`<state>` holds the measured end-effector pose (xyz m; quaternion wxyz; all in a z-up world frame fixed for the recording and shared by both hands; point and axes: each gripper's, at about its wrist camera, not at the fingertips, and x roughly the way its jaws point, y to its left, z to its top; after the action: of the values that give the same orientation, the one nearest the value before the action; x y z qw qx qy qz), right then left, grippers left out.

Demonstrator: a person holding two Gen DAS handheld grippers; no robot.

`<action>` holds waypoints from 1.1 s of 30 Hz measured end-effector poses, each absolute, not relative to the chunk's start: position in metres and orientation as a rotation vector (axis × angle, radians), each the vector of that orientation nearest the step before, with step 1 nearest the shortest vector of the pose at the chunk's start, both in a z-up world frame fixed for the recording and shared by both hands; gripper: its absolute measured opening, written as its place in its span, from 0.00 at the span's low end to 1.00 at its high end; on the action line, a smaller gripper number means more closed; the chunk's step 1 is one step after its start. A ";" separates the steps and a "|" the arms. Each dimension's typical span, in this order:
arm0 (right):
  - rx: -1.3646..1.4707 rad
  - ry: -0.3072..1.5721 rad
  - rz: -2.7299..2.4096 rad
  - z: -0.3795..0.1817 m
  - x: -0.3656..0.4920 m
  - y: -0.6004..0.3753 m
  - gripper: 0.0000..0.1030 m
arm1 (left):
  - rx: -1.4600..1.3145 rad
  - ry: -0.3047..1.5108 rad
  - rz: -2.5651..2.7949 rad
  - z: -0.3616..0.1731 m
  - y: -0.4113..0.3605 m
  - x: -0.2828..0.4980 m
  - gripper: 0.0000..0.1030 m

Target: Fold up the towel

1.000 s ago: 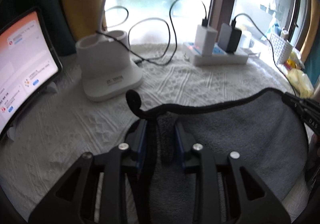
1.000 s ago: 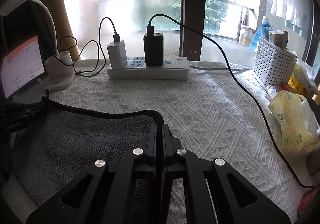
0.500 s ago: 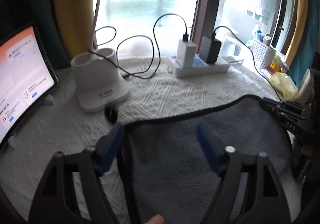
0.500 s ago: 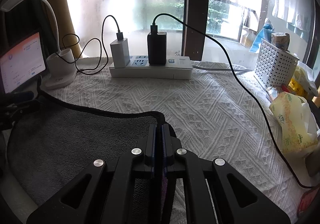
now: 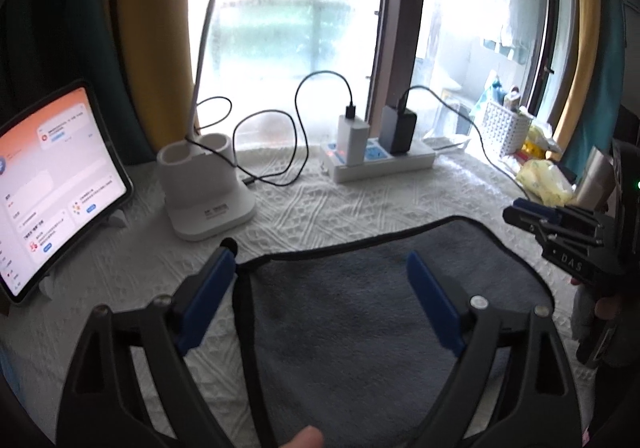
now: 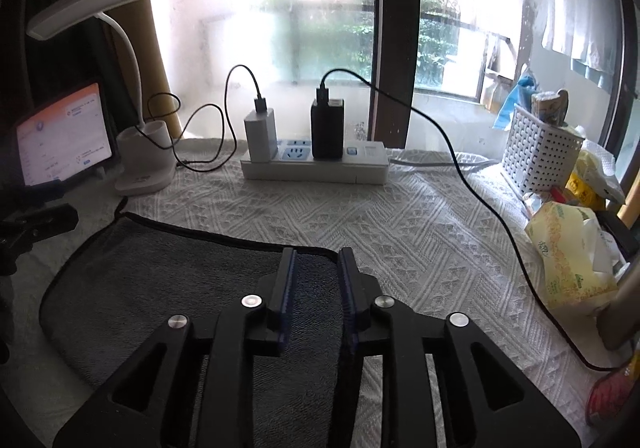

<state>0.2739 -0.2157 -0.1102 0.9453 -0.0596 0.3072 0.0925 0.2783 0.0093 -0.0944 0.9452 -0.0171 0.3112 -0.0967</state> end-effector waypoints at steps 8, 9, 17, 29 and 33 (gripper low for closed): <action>-0.105 0.599 0.186 -0.093 0.249 -0.213 0.28 | -0.064 0.581 -0.193 -0.079 0.011 0.249 0.87; -0.103 0.596 0.184 -0.090 0.245 -0.213 0.28 | -0.069 0.575 -0.194 -0.077 0.012 0.246 0.87; -0.102 0.549 0.190 -0.067 0.210 -0.209 0.37 | -0.109 0.524 -0.180 -0.062 0.022 0.209 0.92; -0.117 0.455 0.212 -0.029 0.146 -0.198 0.40 | -0.126 0.433 -0.151 -0.037 0.025 0.142 0.95; -0.103 0.444 0.216 -0.025 0.126 -0.199 0.40 | -0.135 0.392 -0.149 -0.030 0.021 0.114 0.95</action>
<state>0.1262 -0.1994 -0.0249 0.9684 -0.0511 0.2195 0.1071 0.1137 0.0206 -0.0303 0.9759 -0.0669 0.1942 -0.0737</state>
